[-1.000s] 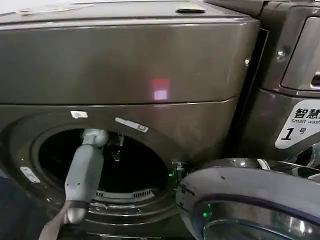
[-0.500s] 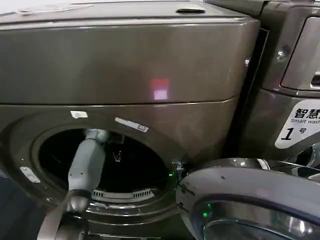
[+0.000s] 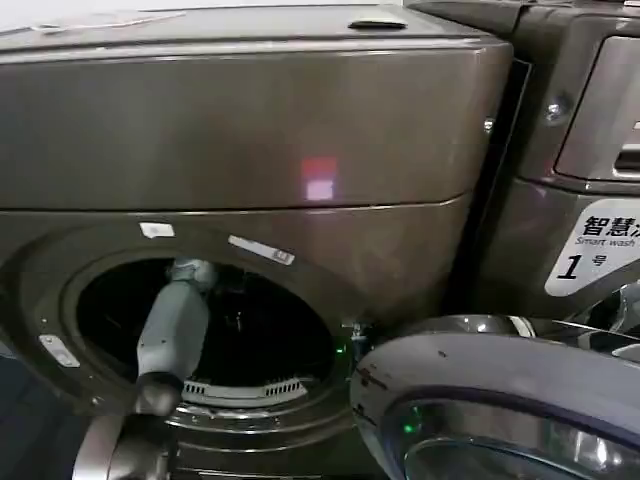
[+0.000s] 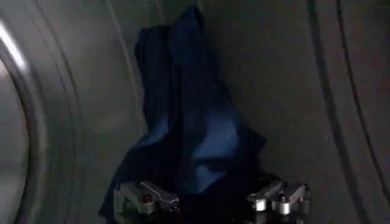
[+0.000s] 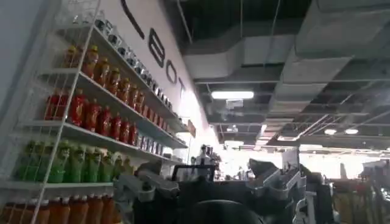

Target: Grasp the clothes from the dryer.

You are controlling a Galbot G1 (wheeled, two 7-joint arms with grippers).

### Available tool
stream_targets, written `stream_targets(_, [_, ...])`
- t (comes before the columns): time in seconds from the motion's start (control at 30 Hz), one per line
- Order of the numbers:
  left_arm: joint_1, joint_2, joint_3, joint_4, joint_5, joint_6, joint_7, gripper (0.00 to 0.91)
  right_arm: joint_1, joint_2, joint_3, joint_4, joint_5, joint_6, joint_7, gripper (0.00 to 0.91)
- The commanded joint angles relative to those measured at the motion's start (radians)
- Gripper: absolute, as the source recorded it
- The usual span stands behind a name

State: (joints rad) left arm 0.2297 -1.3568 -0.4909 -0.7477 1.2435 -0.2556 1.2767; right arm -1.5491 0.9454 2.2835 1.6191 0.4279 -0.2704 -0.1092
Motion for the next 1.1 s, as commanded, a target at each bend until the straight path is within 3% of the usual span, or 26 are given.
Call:
stream_targets(0.03, [0.002, 0.004, -0.005, 0.059, -0.024, 0.011, 0.013, 0.0, 0.0, 0.001, -0.001, 0.0, 0.001, 0.001, 0.0, 0.907])
stream_targets(0.47, [0.003, 0.004, -0.004, 0.019, -0.044, 0.07, -0.019, 0.0, 0.006, 0.005, -0.009, 0.002, 0.0, 0.002, 0.002, 0.907])
stream_targets(0.93, [-0.003, 0.002, 0.004, -0.02, 0.01, 0.078, 0.015, 0.0, 0.012, 0.017, -0.021, 0.013, -0.018, 0.003, 0.0, 0.907])
stream_targets(1.1, [0.014, 0.011, -0.004, -0.076, -0.025, 0.088, -0.054, 0.0, 0.012, 0.021, -0.023, 0.013, -0.017, 0.002, -0.003, 0.907])
